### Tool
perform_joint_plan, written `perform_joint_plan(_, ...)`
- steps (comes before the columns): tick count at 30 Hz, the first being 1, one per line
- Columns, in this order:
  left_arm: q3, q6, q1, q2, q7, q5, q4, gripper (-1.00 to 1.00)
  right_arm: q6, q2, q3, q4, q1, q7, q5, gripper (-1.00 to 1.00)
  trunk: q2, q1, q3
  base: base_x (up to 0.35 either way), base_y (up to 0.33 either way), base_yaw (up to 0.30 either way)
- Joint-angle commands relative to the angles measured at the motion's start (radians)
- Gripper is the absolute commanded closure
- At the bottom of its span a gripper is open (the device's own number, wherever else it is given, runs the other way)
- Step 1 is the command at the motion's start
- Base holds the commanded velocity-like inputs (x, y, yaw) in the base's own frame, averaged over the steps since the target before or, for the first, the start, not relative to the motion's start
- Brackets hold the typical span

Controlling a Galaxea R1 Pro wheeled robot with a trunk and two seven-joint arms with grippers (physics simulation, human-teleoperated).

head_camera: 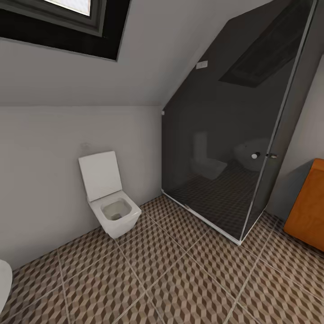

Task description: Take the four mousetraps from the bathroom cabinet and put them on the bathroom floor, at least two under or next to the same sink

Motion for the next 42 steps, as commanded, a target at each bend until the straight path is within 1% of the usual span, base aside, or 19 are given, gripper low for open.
perform_joint_plan(1, -0.002, -0.006, -0.001, 0.006, -0.002, 0.000, -0.006, -1.00, -0.006, -0.005, -0.005, -0.004, -0.003, -0.002, 0.000, -1.00, -0.001, 0.000, -0.001, 0.000, 0.000, 0.000)
perform_joint_plan(2, -0.002, -0.008, -0.001, 0.009, -0.002, 0.000, -0.011, -1.00, -0.006, -0.005, -0.005, -0.004, -0.003, -0.002, 0.000, -1.00, -0.001, 0.000, -0.001, 0.000, 0.000, 0.000)
perform_joint_plan(19, -0.003, -0.006, -0.001, 0.013, -0.002, 0.000, -0.023, -1.00, -0.008, -0.006, -0.005, -0.004, -0.003, -0.002, 0.000, -1.00, -0.001, 0.000, -0.001, 0.000, 0.000, 0.000)
perform_joint_plan(42, -0.004, -0.006, -0.001, 0.012, -0.002, 0.000, -0.026, -1.00, -0.009, -0.006, -0.009, -0.005, -0.003, -0.002, -0.003, -1.00, -0.001, 0.000, -0.001, 0.000, 0.000, 0.000)
